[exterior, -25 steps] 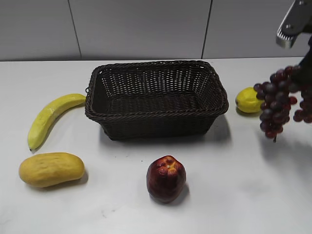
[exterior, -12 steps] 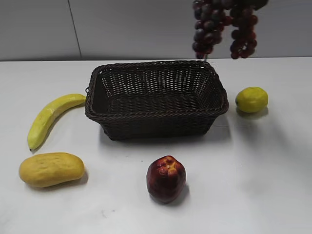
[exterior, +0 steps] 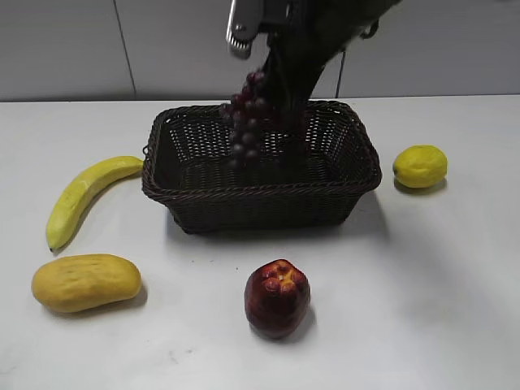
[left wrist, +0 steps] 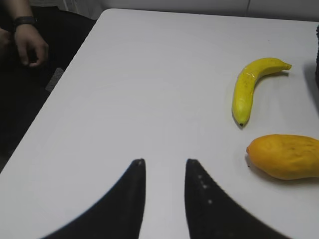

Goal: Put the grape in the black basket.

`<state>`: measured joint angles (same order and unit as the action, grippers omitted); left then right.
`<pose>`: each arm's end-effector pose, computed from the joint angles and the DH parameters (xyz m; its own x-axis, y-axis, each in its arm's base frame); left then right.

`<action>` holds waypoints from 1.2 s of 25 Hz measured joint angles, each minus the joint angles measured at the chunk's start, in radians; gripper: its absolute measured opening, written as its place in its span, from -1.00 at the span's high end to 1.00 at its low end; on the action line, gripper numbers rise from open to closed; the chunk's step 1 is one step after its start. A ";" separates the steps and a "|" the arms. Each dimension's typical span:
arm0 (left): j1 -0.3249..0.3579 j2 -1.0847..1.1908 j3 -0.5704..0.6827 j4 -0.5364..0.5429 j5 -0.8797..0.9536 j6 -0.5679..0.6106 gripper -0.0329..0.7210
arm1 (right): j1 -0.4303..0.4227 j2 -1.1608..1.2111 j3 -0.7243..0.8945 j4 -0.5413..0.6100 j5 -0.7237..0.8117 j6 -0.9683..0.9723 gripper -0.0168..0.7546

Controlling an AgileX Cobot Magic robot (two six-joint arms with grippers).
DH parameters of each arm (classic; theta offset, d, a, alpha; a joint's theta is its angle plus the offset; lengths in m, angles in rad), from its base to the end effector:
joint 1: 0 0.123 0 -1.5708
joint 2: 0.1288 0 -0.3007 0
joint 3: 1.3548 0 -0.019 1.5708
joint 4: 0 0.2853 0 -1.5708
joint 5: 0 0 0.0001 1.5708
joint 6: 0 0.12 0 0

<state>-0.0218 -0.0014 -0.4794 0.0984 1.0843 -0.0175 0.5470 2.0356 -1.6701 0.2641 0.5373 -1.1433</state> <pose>0.0363 0.0096 0.2718 -0.4931 0.0393 -0.8691 -0.0398 0.9969 0.0676 0.4447 0.2896 0.2268 0.0979 -0.8601 -0.5007 -0.8485 0.1908 -0.4936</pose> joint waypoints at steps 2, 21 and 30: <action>0.000 0.000 0.000 0.000 0.000 0.000 0.34 | 0.004 0.043 0.000 0.002 -0.015 -0.005 0.62; 0.000 0.000 0.000 0.000 0.000 0.000 0.34 | -0.030 -0.001 -0.001 0.026 -0.052 0.262 -0.65; 0.000 0.000 0.000 0.000 0.000 0.000 0.34 | -0.314 -0.113 -0.004 -0.001 0.161 0.816 -0.54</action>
<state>-0.0218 -0.0014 -0.4794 0.0984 1.0843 -0.0175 0.2325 1.9224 -1.6742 0.2629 0.6980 -0.3268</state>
